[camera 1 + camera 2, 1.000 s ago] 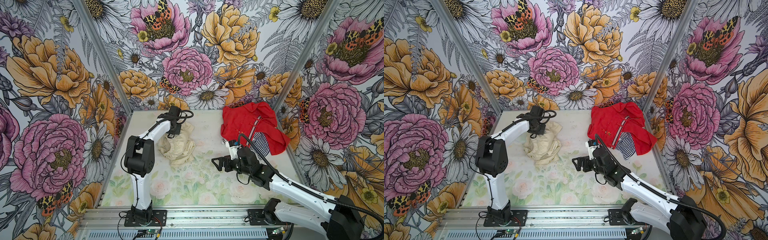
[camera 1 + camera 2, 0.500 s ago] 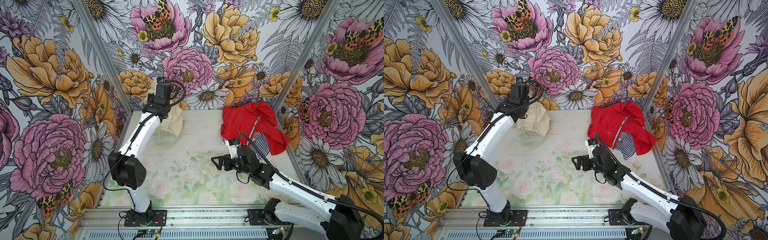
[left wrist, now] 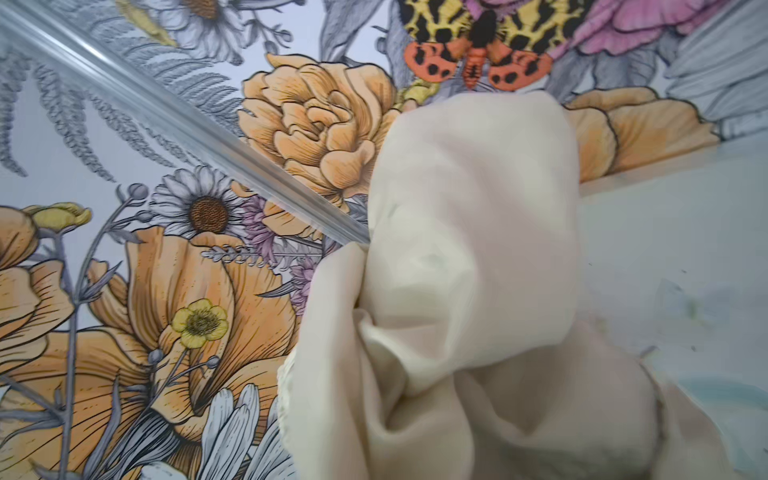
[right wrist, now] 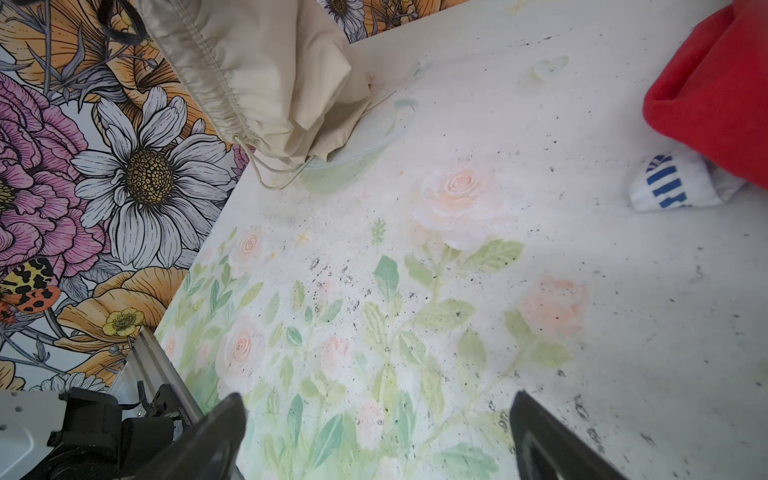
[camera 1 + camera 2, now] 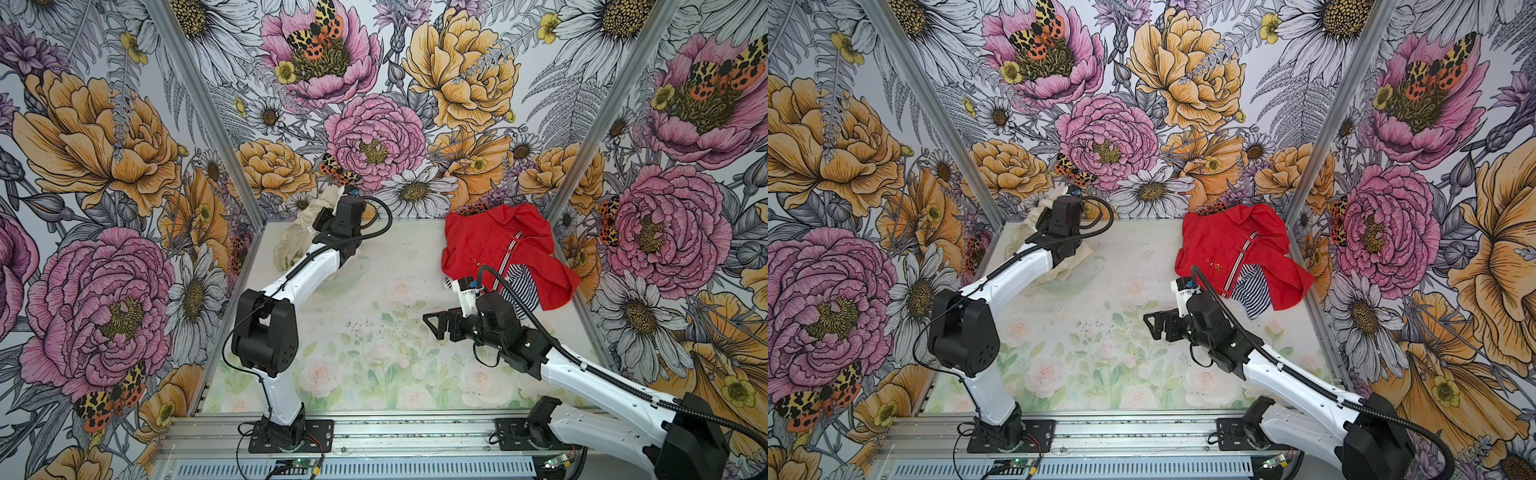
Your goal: Pick out a specific cloth from the pile
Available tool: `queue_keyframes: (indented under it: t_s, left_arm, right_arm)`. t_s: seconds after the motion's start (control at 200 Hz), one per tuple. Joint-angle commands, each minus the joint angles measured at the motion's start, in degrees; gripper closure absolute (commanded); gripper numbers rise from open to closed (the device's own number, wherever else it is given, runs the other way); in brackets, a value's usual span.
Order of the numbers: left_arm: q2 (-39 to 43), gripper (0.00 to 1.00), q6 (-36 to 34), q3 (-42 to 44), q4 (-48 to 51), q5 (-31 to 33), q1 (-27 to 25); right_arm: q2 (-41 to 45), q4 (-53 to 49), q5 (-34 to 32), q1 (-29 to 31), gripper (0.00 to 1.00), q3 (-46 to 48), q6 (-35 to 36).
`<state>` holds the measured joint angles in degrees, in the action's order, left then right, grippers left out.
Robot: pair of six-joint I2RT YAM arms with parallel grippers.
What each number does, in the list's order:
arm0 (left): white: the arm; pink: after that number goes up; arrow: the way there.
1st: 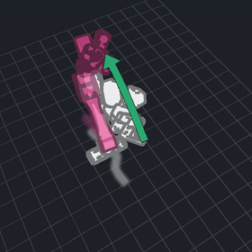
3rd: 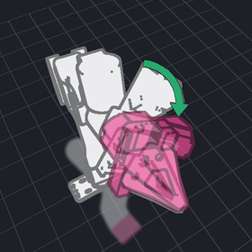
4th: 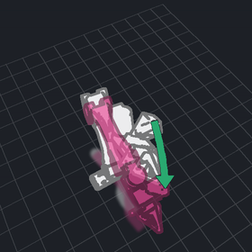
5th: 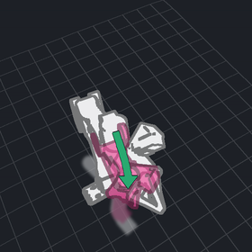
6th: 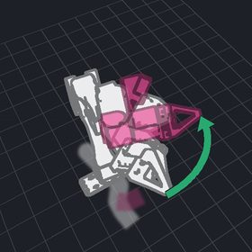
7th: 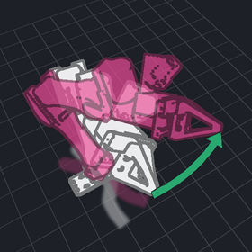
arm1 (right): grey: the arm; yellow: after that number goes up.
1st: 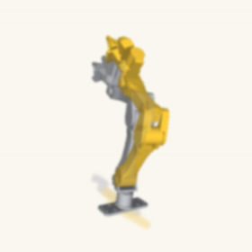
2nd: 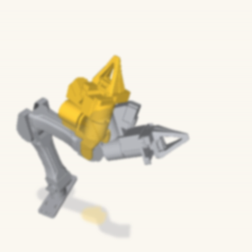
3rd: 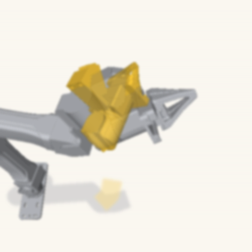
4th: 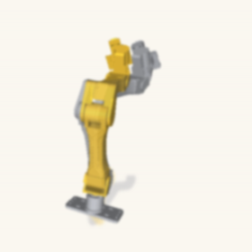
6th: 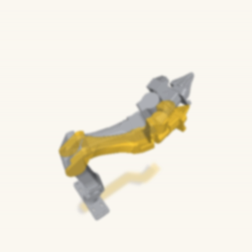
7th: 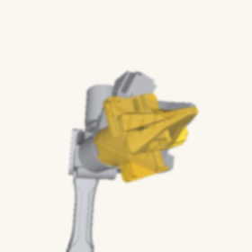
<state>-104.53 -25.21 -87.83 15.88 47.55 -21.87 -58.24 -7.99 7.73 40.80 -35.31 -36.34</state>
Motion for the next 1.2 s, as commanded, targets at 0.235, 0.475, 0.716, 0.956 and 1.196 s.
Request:
queue_keyframes:
  t_s: [0.235, 0.475, 0.716, 0.956, 1.196]
  left_arm:
    - [-3.52, 1.0, 31.39, -2.59, 20.07, -46.12, 8.35]
    - [-0.99, 1.0, 38.44, 2.12, 18.38, -51.1, 15.8]
    - [2.23, 1.0, 40.95, 6.75, 17.9, -40.86, 21.14]
    - [-5.52, 1.0, 38.15, 6.33, 16.76, -26.74, 20.31]
    - [-2.52, 0.67, 36.75, 5.81, 14.9, -26.14, 19.67]
  right_arm:
    - [-0.36, 0.08, -0.9, -0.44, 0.01, -0.14, 0.94]
    - [-1.8, 0.32, -0.76, -0.38, 0.01, -0.57, 1.27]
    - [-2.4, 1.2, -0.43, -0.42, 0.01, -0.35, 0.72]
    - [-4.39, 2.01, 0.62, -0.32, 0.01, -1.42, 0.31]
    - [-1.56, 1.88, -0.08, -0.32, 0.01, -0.15, 0.0]
